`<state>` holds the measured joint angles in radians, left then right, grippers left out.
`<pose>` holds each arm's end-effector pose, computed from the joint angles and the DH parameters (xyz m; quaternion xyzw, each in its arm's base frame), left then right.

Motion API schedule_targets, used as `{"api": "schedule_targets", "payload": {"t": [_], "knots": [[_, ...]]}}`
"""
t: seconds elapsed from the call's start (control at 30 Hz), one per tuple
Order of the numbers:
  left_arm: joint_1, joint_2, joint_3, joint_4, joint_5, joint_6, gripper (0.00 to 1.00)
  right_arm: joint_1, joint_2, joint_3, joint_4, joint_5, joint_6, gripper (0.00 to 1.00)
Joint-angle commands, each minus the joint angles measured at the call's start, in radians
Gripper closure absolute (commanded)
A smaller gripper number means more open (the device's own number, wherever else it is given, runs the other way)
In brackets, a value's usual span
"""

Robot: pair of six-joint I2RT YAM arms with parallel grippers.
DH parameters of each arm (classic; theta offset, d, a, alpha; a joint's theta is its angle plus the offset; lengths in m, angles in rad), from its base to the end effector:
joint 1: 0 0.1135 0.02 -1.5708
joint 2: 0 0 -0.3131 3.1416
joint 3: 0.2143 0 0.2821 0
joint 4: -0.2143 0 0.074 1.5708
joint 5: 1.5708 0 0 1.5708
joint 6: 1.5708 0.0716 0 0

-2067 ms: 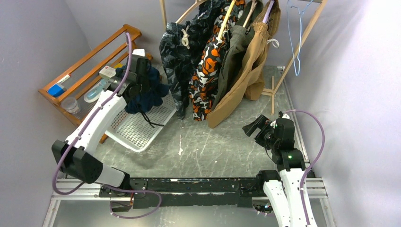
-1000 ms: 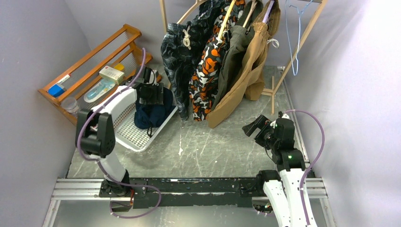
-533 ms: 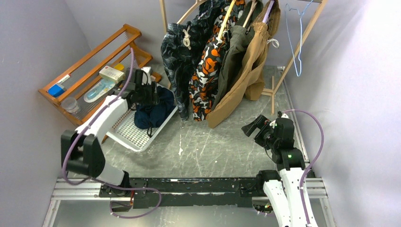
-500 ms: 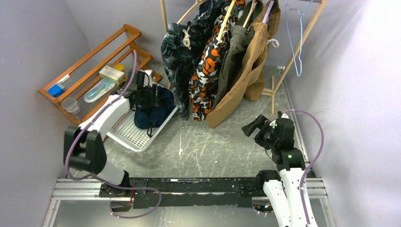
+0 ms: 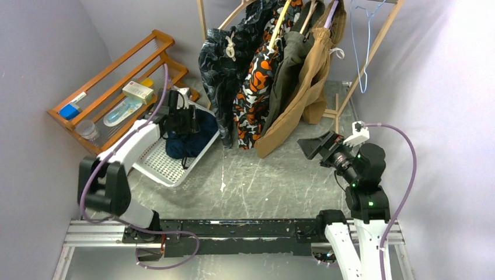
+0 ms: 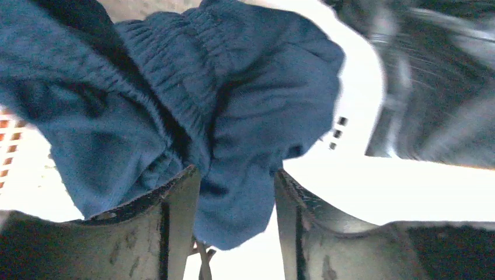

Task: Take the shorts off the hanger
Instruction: Place the shorts in the basket, then pick up the hanger from the clothes rod.

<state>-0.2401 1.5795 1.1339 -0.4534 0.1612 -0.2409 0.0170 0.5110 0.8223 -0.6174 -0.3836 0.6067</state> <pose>0.3735 -0.1033 0.2487 0.0262 0.9411 -0.1521 0.3010 0.1243 0.0289 0.3659 0.1223 0.7904 0.3244 0.5050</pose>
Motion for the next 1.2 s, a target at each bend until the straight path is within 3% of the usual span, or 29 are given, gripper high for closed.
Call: {"api": "schedule_targets", "payload": {"t": [0.0,0.13,0.3,0.5,0.57,0.7,0.73,0.93,1.17], "knots": [[0.005,-0.209,-0.094,0.081,-0.036,0.0,0.41,-0.006,-0.012,0.047,0.136,-0.046,0.01,0.0],[0.007,-0.384,-0.214,0.101,-0.122,-0.018,0.27,-0.006,0.076,0.152,0.038,0.05,-0.066,0.0],[0.006,-0.586,-0.352,0.135,-0.137,-0.059,0.26,-0.005,0.201,0.313,-0.071,0.225,-0.17,0.0],[0.006,-0.673,-0.384,0.071,-0.107,-0.026,0.14,-0.006,0.388,0.537,-0.112,0.288,-0.255,0.01],[0.006,-0.682,-0.384,0.033,-0.146,-0.011,0.1,-0.006,0.418,0.587,-0.07,0.299,-0.263,0.08],[0.006,-0.7,-0.386,0.022,-0.185,-0.029,0.05,-0.006,0.506,0.699,-0.015,0.292,-0.244,0.13],[0.005,-0.705,-0.392,0.031,-0.183,-0.032,0.0,-0.006,0.537,0.737,-0.019,0.279,-0.235,0.14],[0.005,-0.701,-0.387,0.026,-0.225,-0.031,0.01,-0.006,0.665,0.859,0.052,0.108,-0.197,0.15],[0.005,-0.683,-0.385,0.037,-0.225,-0.02,0.01,-0.006,0.856,1.099,0.003,0.051,-0.186,0.11]]}}
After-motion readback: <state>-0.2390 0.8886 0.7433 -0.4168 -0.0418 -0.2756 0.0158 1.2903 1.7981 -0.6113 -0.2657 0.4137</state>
